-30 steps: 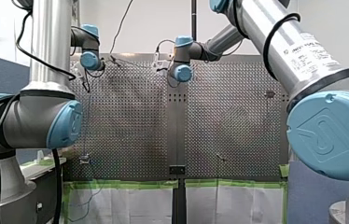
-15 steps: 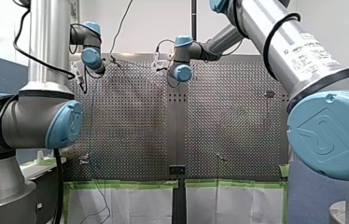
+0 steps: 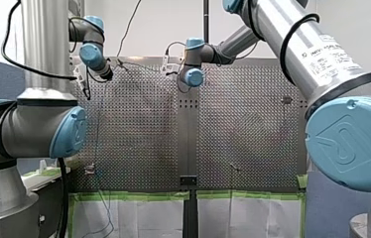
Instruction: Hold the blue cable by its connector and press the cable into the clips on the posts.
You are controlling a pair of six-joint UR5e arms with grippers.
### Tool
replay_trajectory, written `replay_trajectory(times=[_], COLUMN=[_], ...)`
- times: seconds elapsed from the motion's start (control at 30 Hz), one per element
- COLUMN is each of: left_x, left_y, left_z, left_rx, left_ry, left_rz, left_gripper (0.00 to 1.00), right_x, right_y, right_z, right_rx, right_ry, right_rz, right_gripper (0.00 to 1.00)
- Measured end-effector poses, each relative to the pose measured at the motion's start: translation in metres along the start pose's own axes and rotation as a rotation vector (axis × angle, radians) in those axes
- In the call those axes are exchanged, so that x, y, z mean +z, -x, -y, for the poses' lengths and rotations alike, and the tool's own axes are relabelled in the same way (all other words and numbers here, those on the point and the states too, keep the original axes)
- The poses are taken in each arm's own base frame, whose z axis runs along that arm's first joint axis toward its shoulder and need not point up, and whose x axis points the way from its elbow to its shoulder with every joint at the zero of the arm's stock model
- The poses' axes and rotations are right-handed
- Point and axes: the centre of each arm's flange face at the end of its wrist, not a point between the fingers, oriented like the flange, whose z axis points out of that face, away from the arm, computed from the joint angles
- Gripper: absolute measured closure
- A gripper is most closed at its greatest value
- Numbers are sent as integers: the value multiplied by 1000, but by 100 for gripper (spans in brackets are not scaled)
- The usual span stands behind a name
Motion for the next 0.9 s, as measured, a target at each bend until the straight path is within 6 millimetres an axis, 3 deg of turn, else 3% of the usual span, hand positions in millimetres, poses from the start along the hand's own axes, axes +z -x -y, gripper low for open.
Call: replay_trajectory(times=[0.33,0.63,0.9], left_x=[-46,-76,-85], left_y=[-12,9,15], left_z=[1,20,30], left_rx=[30,85,169], left_ry=[2,-74,-117], left_rz=[-47,3,18], left_gripper=[1,1,1], right_x=[0,-1,-1], right_y=[0,0,1], right_z=[1,2,2], right_rx=[1,1,1], right_ry=[-1,-2,0], right_rz=[1,2,4], right_gripper=[100,100,100])
